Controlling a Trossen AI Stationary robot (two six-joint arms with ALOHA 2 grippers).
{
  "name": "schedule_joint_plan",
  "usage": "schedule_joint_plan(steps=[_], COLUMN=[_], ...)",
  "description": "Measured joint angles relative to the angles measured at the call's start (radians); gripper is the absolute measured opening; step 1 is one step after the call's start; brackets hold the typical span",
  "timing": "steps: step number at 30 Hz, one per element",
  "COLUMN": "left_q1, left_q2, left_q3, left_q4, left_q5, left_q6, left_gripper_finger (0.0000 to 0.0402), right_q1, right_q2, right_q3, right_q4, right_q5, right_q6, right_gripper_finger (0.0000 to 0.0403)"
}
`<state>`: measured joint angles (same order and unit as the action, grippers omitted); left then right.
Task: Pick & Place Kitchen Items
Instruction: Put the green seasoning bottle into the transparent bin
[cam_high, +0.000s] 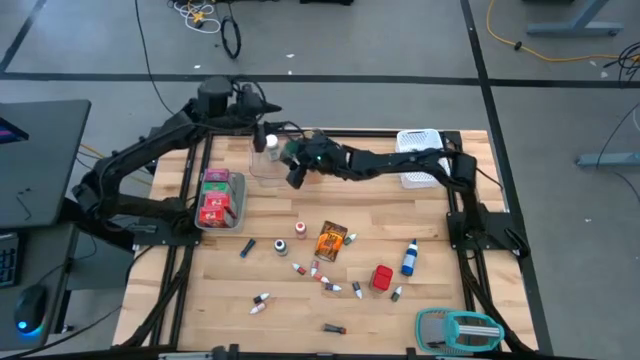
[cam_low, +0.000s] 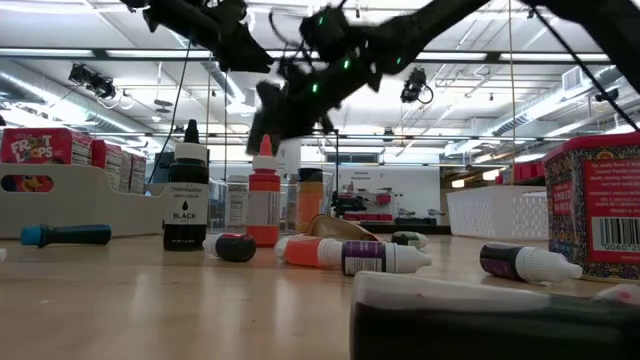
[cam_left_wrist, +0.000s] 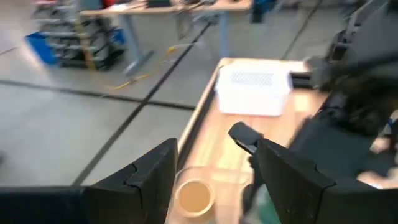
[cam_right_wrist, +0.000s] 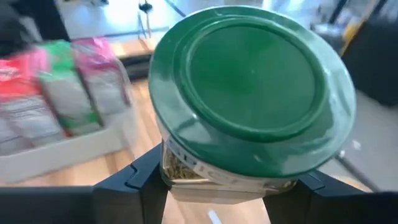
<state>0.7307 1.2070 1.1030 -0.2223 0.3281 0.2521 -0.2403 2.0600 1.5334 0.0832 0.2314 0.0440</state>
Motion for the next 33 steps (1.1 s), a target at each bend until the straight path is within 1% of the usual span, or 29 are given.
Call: schedule_joint_plan(steps=[3, 6, 9, 11, 18, 21, 23, 29, 31, 33], left_q1=[-0.022, -0.037, -0.049, -0.058, -0.083, -0.088, -0.090, -0.090, -0.090, -0.090], left_q2=[-0.003, -0.003, -0.003, -0.003, -0.003, -0.003, -0.003, -0.003, -0.003, -0.003], left_q3=[0.000, 0.000, 0.000, 0.000, 0.000, 0.000, 0.000, -0.001, -0.001, -0.001], left_q4=[-0.010, -0.024, -0.024, -0.024, -0.024, -0.024, -0.026, -0.034, -0.038, -0.038], left_q5=[-0.122, -0.231, -0.301, -0.313, -0.313, -0.313, -0.313, -0.313, -0.313, -0.313], left_q6=[-0.008, -0.009, -0.009, -0.009, -0.010, -0.011, -0.011, -0.012, -0.012, -0.012], left_gripper_finger=[0.0231, 0.0231, 0.0231, 0.0231, 0.0231, 0.0231, 0.0231, 0.0231, 0.0231, 0.0231], right_q1=[-0.020, -0.025, -0.032, -0.034, -0.033, -0.030, -0.027, -0.019, -0.014, -0.013], right_q2=[0.055, 0.077, 0.092, 0.095, 0.105, 0.105, 0.104, 0.075, 0.066, 0.059], right_q3=[0.009, 0.010, 0.013, 0.016, 0.016, 0.014, 0.014, 0.008, 0.008, 0.008], right_q4=[-0.013, -0.020, -0.047, -0.049, -0.050, -0.048, -0.040, -0.051, -0.037, -0.033], right_q5=[0.007, 0.012, -0.053, -0.078, -0.047, -0.013, 0.005, -0.009, -0.016, -0.015], right_q6=[0.010, 0.038, 0.109, 0.125, 0.146, 0.112, 0.102, 0.070, 0.040, -0.002], right_gripper_finger=[0.0208, 0.0208, 0.0208, 0.0209, 0.0235, 0.0239, 0.0235, 0.0213, 0.0219, 0.0235])
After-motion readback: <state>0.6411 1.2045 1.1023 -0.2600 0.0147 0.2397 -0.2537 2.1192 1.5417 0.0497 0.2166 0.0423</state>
